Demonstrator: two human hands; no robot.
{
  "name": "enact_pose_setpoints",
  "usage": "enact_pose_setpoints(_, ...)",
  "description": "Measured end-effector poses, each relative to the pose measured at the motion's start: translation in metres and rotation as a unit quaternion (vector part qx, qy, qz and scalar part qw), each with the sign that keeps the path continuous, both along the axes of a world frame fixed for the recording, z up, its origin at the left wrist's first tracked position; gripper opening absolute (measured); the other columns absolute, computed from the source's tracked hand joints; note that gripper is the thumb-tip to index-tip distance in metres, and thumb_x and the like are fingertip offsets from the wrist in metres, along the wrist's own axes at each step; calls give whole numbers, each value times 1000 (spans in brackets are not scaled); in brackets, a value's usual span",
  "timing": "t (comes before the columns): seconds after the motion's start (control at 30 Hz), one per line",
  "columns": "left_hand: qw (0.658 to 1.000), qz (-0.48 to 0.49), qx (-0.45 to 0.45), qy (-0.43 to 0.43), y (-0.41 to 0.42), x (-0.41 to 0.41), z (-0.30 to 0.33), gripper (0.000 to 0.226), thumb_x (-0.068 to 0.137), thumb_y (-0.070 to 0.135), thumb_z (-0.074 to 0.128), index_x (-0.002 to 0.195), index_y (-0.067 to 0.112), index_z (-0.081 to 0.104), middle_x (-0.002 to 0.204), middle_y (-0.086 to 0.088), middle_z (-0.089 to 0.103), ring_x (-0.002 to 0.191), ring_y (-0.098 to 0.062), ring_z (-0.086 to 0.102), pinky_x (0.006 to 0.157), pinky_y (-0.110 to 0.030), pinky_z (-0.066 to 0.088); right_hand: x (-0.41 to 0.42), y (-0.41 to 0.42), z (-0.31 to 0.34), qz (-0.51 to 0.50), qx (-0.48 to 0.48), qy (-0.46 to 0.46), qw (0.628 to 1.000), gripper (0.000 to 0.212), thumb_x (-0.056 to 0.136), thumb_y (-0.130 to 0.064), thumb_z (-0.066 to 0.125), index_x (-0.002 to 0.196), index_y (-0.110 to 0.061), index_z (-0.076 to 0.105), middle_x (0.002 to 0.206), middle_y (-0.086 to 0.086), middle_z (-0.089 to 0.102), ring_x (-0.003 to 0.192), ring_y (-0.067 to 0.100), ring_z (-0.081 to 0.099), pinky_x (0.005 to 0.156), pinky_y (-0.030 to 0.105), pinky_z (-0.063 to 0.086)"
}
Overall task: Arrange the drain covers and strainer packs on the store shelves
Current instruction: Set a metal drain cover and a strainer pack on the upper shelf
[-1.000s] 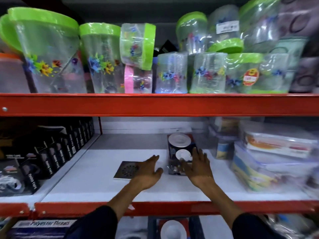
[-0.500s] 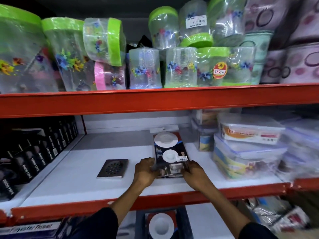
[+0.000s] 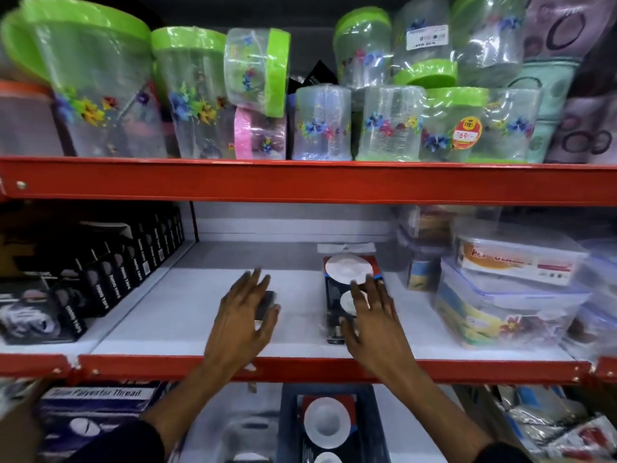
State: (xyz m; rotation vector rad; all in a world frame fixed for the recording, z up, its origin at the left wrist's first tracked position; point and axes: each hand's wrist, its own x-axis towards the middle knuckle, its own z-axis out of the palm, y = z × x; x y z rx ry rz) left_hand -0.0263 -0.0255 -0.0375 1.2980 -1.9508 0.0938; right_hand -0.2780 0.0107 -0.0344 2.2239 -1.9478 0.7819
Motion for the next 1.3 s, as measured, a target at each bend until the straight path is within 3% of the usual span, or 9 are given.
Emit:
enact_pose_setpoints(0.13, 995, 60, -31, -75, -3, 63, -10, 64, 94, 45, 41, 149, 14, 37, 162, -8, 27, 153, -26, 19, 122, -56, 22, 48, -25, 6, 118, -6, 3, 993, 69, 97, -47, 44, 155, -18, 21, 165, 5, 16, 153, 25, 11, 124, 43, 18)
enact_pose_setpoints(0.23, 990, 98, 0, -106, -7, 97, -16, 67, 95, 48, 33, 154, 15, 28, 164, -8, 17, 155, -25, 7, 123, -58, 13, 93, -61, 11, 182, 72, 9, 981, 77, 94, -48, 54, 155, -16, 21, 164, 5, 19, 153, 23, 12, 124, 41, 19)
enact_pose_setpoints(0.33, 985, 109, 43, -130, -15, 117, -24, 70, 94, 50, 29, 156, 18, 20, 166, -7, 11, 155, -23, -4, 124, -59, 5, 124, -98, 16, 189, 196, 37, 962, 91, 88, -53, 63, 156, -15, 17, 165, 5, 17, 152, 24, 14, 122, 35, 19)
enact_pose_setpoints(0.5, 989, 81, 94, -84, -24, 127, -35, 77, 87, 52, 27, 157, 22, 14, 167, -7, 3, 153, -21, -17, 124, -58, -5, 144, -133, 13, 182, 256, 91, 945, 96, 80, -60, 69, 153, -13, 26, 156, 8, 36, 142, 28, 35, 114, 37, 35)
enact_pose_setpoints(0.6, 990, 71, 102, -74, -26, 130, -34, 79, 84, 53, 28, 156, 23, 17, 167, -6, 5, 153, -20, -18, 124, -56, -6, 146, -143, 12, 186, 250, 99, 945, 84, 79, -58, 71, 142, -12, 42, 143, 13, 49, 131, 31, 43, 107, 43, 42)
enact_pose_setpoints(0.7, 991, 64, 105, -57, -25, 132, -36, 80, 82, 53, 29, 155, 23, 20, 167, -7, 7, 153, -19, -19, 124, -56, -6, 145, -140, 13, 187, 235, 97, 949, 93, 76, -59, 73, 147, -12, 35, 144, 11, 47, 131, 28, 41, 106, 41, 42)
enact_pose_setpoints(0.93, 987, 79, 123, -61, -24, 130, -33, 83, 79, 55, 25, 155, 23, 20, 167, -9, 8, 153, -23, -15, 124, -58, -5, 133, -71, 26, 195, 42, 77, 977, 101, 63, -64, 71, 147, -21, 35, 145, -1, 47, 132, 19, 39, 107, 31, 39)
enact_pose_setpoints(1.03, 985, 89, 133, -68, -21, 130, -34, 83, 79, 55, 27, 155, 22, 21, 167, -12, 10, 154, -24, -12, 123, -60, -3, 123, -20, 16, 218, -28, 78, 972, 97, 65, -70, 66, 143, -20, 41, 143, -3, 48, 129, 18, 41, 108, 32, 34)
enact_pose_setpoints(1.3, 987, 86, 121, -61, -20, 129, -35, 82, 82, 61, 24, 152, 20, 27, 165, -18, 14, 155, -29, -7, 122, -64, -1, 109, 51, -75, 328, -46, 116, 937, 87, 70, -70, 66, 136, -15, 51, 147, 7, 49, 131, 25, 46, 111, 39, 36)
